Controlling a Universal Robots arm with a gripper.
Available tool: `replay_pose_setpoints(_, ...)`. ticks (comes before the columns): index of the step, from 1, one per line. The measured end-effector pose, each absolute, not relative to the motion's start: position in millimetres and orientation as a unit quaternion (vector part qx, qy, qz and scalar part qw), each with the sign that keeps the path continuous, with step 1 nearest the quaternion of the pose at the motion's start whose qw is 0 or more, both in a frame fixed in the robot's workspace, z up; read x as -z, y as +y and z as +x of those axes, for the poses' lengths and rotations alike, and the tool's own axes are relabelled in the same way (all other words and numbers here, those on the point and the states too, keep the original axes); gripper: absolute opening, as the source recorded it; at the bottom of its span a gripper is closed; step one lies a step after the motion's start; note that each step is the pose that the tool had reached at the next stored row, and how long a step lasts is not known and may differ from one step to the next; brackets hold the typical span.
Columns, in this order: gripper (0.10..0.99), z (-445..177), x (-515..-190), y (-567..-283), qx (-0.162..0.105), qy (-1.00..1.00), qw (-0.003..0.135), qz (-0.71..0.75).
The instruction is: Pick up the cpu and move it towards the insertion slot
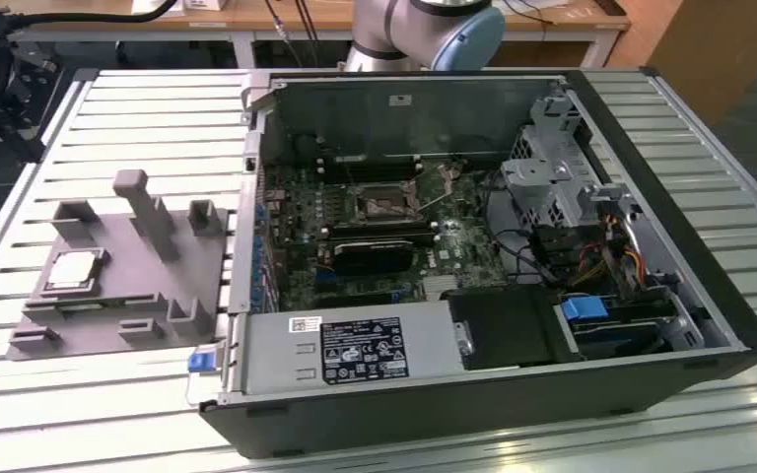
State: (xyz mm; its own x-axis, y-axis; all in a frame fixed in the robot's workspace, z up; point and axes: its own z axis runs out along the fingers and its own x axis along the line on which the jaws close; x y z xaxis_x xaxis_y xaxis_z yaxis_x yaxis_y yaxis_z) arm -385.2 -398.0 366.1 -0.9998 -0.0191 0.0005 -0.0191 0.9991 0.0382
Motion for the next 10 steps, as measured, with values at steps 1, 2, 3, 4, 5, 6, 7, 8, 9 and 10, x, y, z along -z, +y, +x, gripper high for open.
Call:
replay_pose_setpoints(1, 0.102, -385.2, -366.1, -398.0, 0.019, -1.0, 0.0, 0.01)
replay_pose_setpoints(2, 0.102, -385.2, -366.1, -398.0, 0.019, -1.0, 0.0, 0.01)
replay_pose_setpoints(3, 0.102, -385.2, -366.1, -398.0, 0.019, -1.0, 0.0, 0.01)
replay_pose_setpoints(4, 0.102, -385.2, -366.2, -398.0, 0.019, -1.0, 0.0, 0.01)
replay_pose_setpoints(5, 0.102, -385.2, -366.1, -398.0, 0.019, -1.0, 0.0, 0.01)
replay_pose_setpoints(6, 0.102, -385.2, -366.1, -398.0, 0.019, -1.0, 0.0, 0.01)
replay_pose_setpoints(7, 0.102, -385.2, -366.1, -398.0, 0.019, -1.0, 0.0, 0.01)
replay_pose_setpoints(8, 0.102, -385.2, -366.2, -398.0, 0.019, -1.0, 0.0, 0.01)
replay_pose_setpoints(9, 0.102, -385.2, -366.1, -398.0, 0.019, -1.0, 0.0, 0.01)
replay_pose_setpoints(10, 0.102, -385.2, -366.1, -398.0, 0.019, -1.0, 0.0, 0.01)
